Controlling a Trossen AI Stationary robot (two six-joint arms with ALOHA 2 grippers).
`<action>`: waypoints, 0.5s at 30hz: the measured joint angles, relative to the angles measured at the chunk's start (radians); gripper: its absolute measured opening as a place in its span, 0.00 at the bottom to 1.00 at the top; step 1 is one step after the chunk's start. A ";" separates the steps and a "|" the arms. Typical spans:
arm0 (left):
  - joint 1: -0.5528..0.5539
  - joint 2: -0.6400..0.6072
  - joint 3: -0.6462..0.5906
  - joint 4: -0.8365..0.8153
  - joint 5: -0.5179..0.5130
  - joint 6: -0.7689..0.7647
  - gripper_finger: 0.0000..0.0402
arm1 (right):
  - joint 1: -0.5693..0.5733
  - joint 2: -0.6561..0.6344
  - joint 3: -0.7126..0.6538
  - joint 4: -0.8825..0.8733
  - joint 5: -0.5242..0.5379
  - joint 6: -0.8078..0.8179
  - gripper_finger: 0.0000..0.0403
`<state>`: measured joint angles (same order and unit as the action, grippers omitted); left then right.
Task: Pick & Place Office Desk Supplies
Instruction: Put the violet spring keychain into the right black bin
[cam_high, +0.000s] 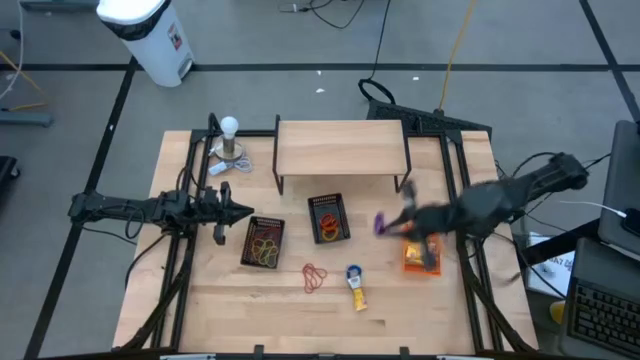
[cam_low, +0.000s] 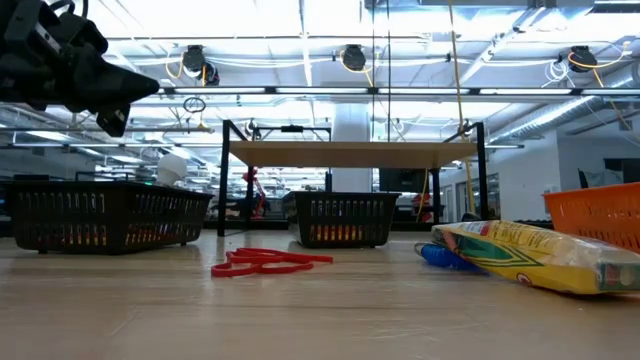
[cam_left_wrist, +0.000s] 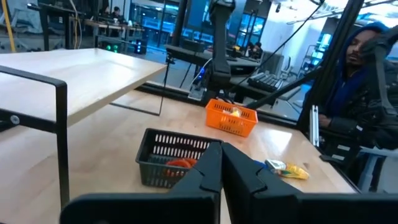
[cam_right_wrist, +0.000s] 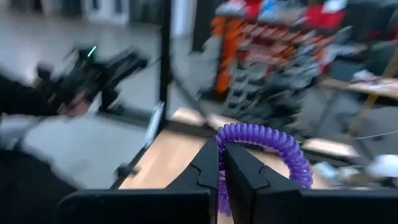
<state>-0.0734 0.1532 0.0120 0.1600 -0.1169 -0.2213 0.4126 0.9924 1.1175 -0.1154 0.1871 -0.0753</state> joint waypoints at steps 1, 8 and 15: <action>0.000 0.000 0.000 -0.001 0.000 0.003 0.01 | -0.012 -0.047 -0.026 -0.002 0.006 0.000 0.00; 0.000 0.000 0.002 0.037 0.002 0.000 0.05 | -0.077 -0.296 -0.290 0.061 0.001 0.010 0.00; 0.000 0.004 0.020 -0.098 -0.042 0.127 0.02 | -0.101 -0.434 -0.607 0.343 -0.004 0.116 0.00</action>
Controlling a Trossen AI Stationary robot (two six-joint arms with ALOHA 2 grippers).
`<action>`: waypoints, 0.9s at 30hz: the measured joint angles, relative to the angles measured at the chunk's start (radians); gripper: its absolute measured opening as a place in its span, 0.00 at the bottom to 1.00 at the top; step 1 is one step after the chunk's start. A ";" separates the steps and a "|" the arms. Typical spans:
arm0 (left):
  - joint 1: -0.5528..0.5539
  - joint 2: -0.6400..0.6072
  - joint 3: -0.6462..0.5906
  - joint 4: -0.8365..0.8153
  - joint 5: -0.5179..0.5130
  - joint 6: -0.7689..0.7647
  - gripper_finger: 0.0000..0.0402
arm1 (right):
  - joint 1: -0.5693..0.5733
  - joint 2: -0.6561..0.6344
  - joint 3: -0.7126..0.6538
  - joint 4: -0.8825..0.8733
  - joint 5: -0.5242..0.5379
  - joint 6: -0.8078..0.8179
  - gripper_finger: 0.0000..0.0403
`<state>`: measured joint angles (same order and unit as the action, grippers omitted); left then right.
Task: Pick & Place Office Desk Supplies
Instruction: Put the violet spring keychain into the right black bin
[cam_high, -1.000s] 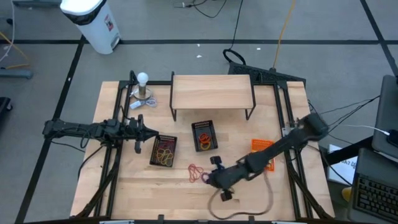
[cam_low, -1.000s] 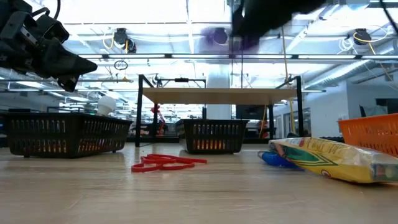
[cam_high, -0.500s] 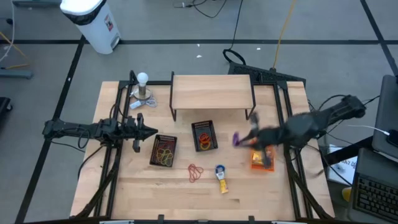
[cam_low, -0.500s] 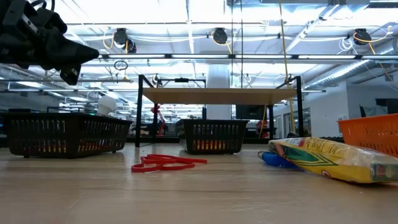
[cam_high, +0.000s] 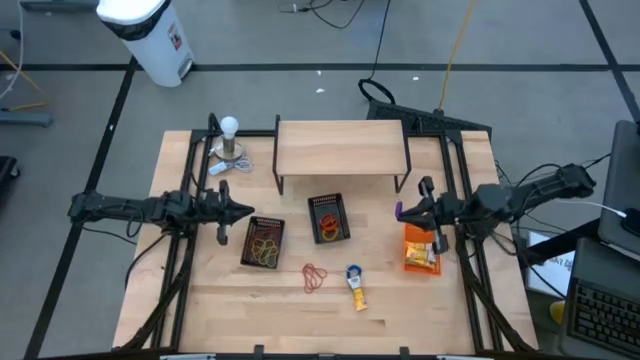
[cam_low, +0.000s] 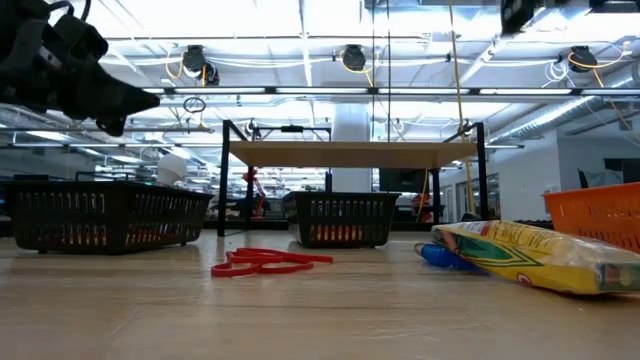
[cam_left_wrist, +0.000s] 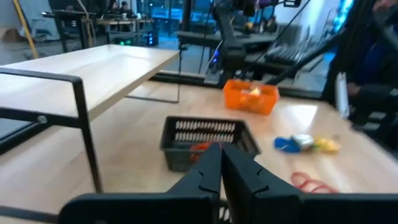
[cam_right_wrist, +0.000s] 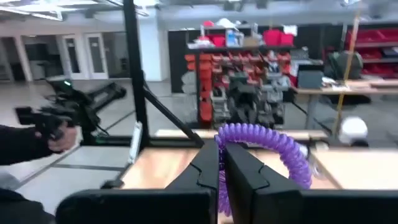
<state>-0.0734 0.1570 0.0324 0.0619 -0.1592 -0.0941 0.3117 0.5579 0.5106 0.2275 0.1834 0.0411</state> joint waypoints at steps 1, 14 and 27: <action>0.000 0.000 0.000 -0.007 -0.004 0.018 0.01 | 0.000 -0.016 -0.034 0.008 0.003 0.008 0.00; 0.000 0.000 0.001 -0.008 -0.106 0.066 0.00 | -0.080 -0.238 -0.278 0.117 0.019 0.051 0.00; 0.000 0.000 0.002 -0.006 -0.123 0.071 0.04 | -0.116 -0.262 -0.379 0.113 -0.005 0.089 0.00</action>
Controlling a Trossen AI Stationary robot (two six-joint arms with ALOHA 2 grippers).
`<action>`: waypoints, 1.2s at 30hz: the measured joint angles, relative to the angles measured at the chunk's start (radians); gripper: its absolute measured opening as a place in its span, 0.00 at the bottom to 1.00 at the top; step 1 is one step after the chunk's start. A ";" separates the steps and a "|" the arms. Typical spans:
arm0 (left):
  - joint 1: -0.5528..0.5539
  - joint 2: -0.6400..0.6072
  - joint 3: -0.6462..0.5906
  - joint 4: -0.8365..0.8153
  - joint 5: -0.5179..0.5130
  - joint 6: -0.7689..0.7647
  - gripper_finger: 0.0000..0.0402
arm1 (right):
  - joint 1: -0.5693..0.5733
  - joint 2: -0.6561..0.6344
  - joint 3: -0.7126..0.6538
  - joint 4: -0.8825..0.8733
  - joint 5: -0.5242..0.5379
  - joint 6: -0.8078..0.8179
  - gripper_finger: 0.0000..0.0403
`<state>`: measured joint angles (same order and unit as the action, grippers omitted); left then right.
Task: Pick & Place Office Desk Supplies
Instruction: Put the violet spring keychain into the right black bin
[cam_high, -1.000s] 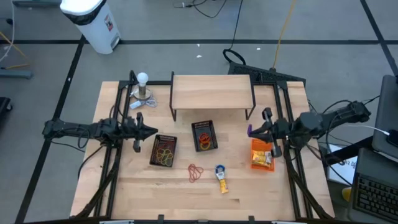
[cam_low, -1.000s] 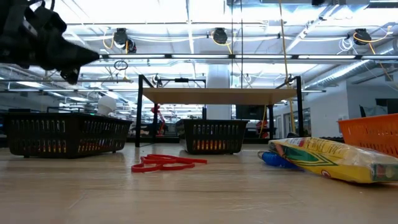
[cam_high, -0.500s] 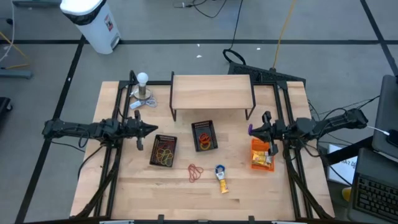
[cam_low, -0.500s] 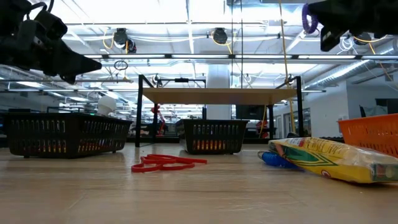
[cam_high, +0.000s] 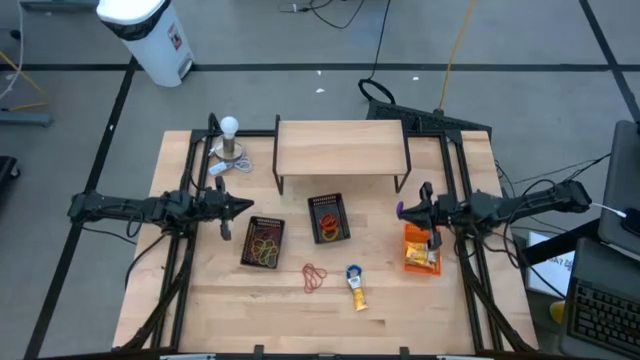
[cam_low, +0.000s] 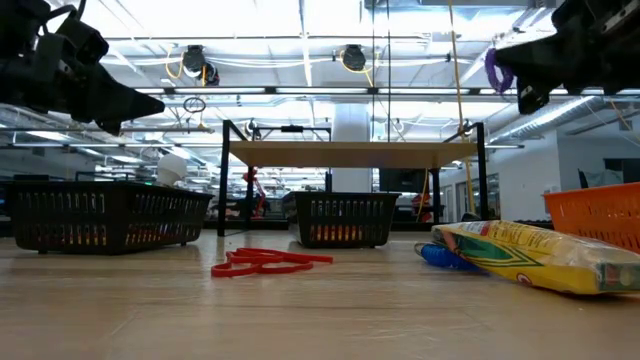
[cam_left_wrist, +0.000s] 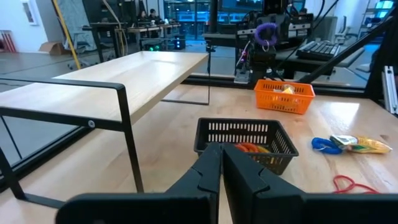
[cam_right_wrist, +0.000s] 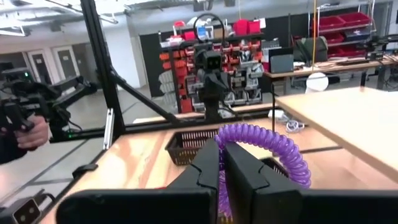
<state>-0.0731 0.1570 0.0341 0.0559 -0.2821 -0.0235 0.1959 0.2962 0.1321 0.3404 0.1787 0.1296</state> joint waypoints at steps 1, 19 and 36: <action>0.000 0.000 0.000 0.000 0.000 0.000 0.03 | 0.000 0.000 -0.007 0.000 0.000 -0.001 0.00; 0.000 0.000 0.000 0.001 -0.009 -0.006 0.02 | -0.081 0.276 0.248 -0.219 0.001 0.039 0.00; 0.000 0.000 0.000 0.035 -0.010 -0.011 0.02 | -0.217 1.137 1.007 -0.741 -0.106 -0.115 0.00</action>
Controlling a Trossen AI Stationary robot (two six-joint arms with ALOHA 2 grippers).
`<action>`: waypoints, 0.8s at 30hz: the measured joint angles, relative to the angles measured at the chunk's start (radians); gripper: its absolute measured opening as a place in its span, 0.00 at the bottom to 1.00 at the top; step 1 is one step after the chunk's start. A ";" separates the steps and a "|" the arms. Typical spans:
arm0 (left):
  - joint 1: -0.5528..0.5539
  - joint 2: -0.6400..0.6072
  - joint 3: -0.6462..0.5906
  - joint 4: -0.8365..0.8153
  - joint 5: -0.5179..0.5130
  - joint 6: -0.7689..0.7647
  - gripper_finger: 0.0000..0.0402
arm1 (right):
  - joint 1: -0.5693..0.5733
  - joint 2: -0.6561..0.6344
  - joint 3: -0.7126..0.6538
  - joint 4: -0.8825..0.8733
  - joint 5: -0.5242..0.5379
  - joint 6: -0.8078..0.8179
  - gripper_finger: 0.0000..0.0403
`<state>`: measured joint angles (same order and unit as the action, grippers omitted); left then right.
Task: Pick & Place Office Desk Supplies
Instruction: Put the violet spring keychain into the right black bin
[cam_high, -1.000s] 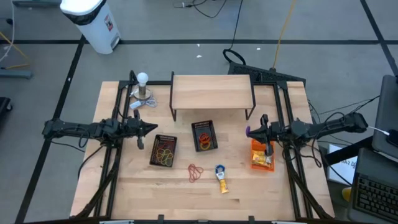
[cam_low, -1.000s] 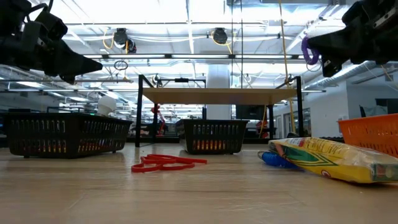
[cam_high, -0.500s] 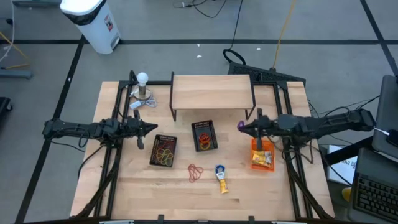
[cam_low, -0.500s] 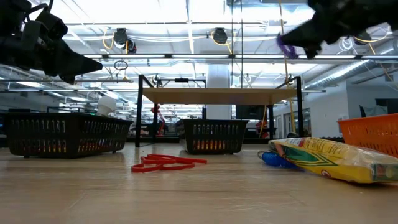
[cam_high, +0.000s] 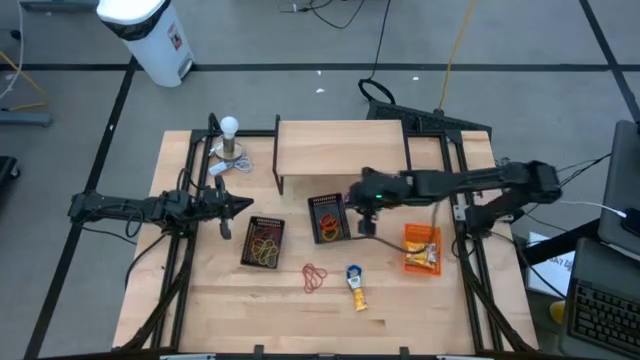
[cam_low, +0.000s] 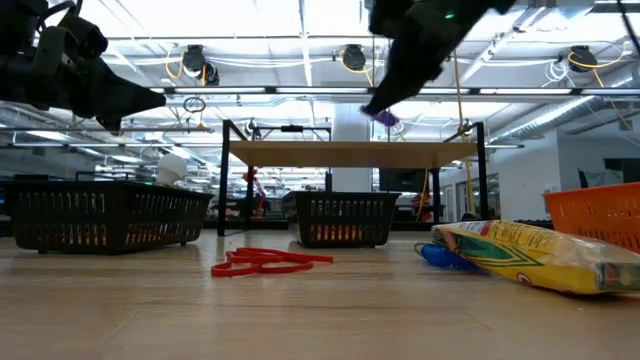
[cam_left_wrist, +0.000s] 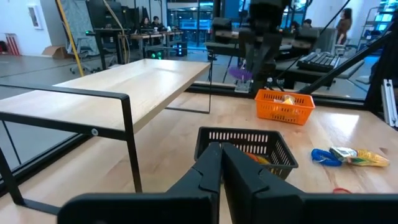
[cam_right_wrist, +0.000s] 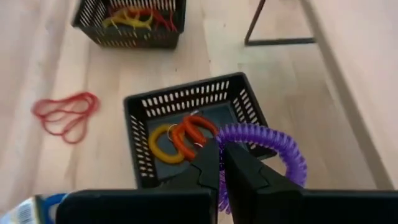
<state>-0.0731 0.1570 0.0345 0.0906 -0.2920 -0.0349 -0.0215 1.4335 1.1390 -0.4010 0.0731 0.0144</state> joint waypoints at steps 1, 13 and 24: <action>0.000 0.000 0.000 0.000 0.000 0.000 0.02 | 0.000 0.037 0.028 -0.010 0.000 -0.008 0.00; 0.000 0.000 0.000 -0.004 0.000 -0.010 0.05 | 0.001 0.349 0.166 0.001 -0.055 -0.010 0.00; 0.000 0.000 0.000 -0.011 0.001 -0.021 0.02 | 0.000 0.449 0.167 0.080 -0.129 -0.033 0.06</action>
<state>-0.0732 0.1568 0.0345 0.0795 -0.2913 -0.0555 -0.0220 1.8824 1.3064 -0.3211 -0.0560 -0.0185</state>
